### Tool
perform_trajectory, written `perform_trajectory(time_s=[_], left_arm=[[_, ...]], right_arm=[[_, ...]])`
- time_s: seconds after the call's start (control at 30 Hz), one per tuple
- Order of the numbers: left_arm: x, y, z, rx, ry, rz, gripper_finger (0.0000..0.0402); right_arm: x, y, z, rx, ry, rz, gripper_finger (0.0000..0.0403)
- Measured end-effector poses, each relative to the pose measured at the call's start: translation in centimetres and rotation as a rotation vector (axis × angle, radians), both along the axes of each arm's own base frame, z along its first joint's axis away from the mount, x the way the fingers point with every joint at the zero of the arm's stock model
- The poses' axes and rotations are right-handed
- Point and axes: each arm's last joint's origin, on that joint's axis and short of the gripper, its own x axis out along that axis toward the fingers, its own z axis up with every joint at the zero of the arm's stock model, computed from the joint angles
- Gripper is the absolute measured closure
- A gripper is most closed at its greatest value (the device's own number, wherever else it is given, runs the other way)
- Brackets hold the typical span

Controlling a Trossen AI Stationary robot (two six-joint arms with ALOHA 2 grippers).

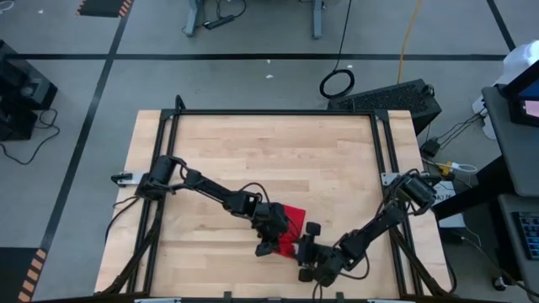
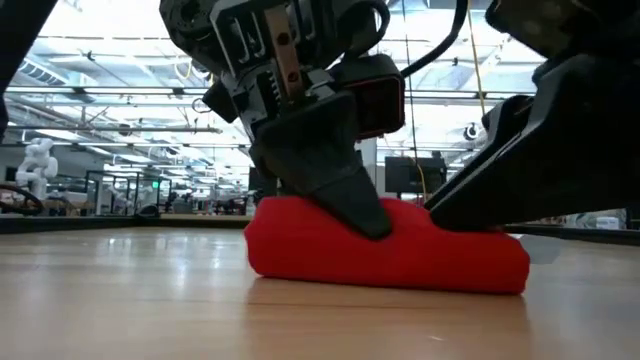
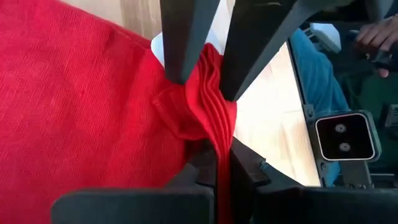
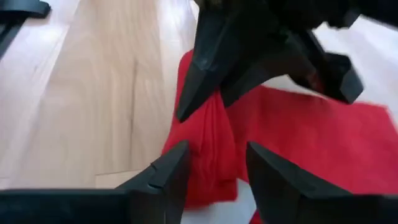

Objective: Roll napkin
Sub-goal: Roll the red napkin

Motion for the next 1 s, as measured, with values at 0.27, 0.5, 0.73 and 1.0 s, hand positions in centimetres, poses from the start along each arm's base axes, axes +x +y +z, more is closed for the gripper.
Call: perform_trajectory(time_s=[0.27,0.5,0.73,1.0], left_arm=[[0.1,0.0,0.1,-0.003,-0.017,-0.003,0.0387],[0.1,0.0,0.1,0.003,-0.014,0.004,0.0387],[0.2,0.6,0.1,-0.034,0.033,0.047,0.0387],[0.4,1.4,0.0,-0.055,0.064,0.094,0.0387]], right_arm=[[0.4,-0.2,0.0,0.127,0.0,-0.021,0.0293],[0.0,0.2,0.7,0.065,0.001,0.037,0.0273],[-0.9,3.0,3.0,-0.145,-0.028,0.254,0.0214],[-0.6,2.5,0.3,-0.296,0.013,0.158,0.0206]])
